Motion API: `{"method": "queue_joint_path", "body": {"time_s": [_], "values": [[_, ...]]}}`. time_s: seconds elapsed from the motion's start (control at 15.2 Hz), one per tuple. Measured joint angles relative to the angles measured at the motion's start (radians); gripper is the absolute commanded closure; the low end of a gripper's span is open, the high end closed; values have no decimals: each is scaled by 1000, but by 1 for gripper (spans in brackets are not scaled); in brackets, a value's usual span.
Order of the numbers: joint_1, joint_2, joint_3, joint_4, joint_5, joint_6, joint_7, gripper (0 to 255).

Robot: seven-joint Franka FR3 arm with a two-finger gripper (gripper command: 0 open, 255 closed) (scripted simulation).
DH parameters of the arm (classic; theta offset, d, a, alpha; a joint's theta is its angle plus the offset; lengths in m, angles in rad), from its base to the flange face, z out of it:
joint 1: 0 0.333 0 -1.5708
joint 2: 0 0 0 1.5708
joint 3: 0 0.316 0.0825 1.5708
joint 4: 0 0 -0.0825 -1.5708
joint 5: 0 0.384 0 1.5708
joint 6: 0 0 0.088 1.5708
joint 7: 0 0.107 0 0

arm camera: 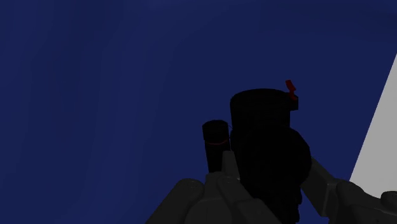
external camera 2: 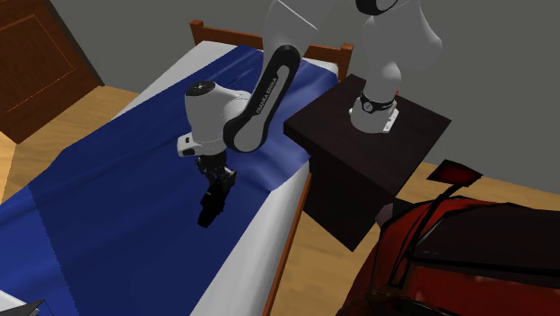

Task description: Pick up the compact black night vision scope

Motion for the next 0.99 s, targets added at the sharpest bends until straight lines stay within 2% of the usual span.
{"method": "queue_joint_path", "body": {"time_s": [0.99], "values": [[27, -131, -38, -15, -48, -115, 46, 255]]}}
